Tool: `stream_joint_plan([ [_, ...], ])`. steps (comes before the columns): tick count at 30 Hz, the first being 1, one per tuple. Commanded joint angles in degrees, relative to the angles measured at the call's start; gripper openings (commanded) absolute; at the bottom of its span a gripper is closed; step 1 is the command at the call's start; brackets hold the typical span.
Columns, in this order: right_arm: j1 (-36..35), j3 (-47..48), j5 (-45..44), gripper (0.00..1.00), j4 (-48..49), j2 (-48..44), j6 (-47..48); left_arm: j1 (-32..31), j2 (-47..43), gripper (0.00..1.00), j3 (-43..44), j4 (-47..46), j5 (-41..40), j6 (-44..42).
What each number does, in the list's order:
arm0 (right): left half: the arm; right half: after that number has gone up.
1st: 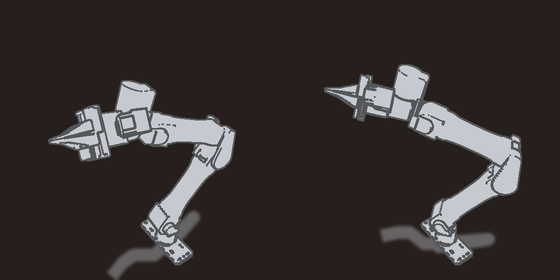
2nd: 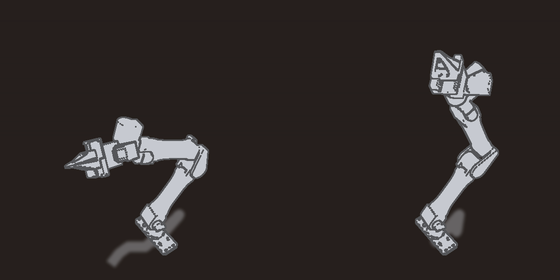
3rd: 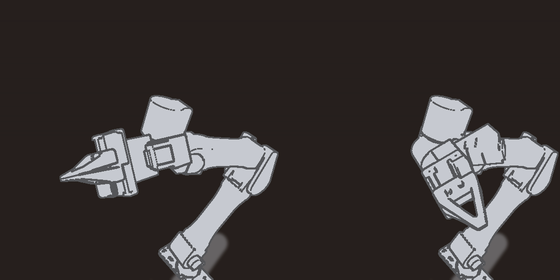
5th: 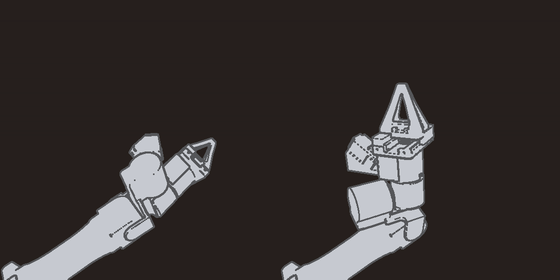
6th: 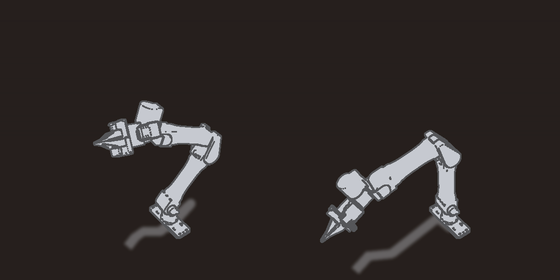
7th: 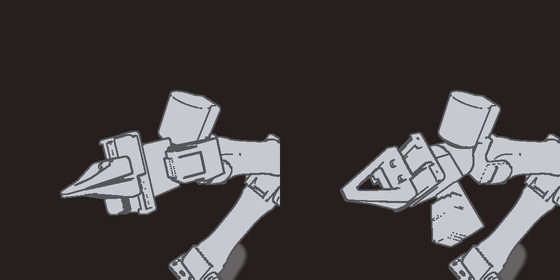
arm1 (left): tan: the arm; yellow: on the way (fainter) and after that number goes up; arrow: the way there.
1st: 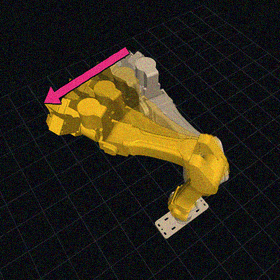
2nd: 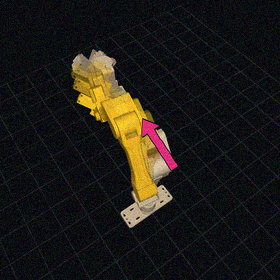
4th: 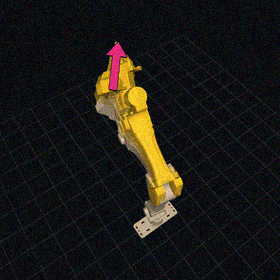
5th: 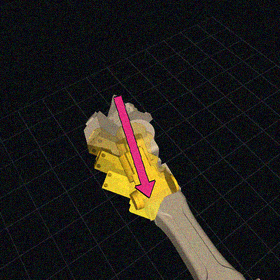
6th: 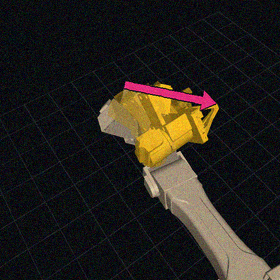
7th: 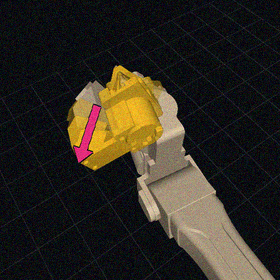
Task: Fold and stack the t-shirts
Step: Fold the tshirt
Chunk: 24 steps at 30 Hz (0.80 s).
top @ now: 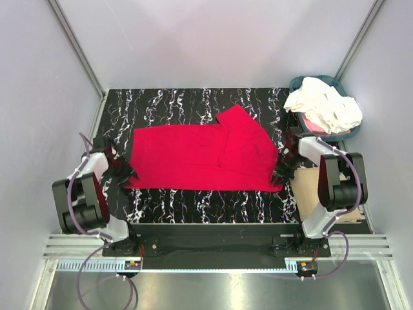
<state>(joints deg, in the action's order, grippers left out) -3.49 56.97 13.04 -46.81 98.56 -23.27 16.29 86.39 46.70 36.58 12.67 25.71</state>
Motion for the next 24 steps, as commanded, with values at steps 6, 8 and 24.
stream_joint_plan([
  [6,0.41,15.87,3.58,0.48,1.36,-4.01,-0.81,-2.31,-12.65,0.54,6.82,-0.88,-2.03,1.27],
  [8,0.41,21.94,3.22,0.51,4.07,-1.46,-0.64,-3.55,-11.78,0.55,7.96,-3.69,-1.77,1.71],
  [24,0.15,66.66,7.27,0.61,15.70,37.30,-0.19,-3.20,14.05,0.60,25.54,-22.43,3.86,2.68],
])
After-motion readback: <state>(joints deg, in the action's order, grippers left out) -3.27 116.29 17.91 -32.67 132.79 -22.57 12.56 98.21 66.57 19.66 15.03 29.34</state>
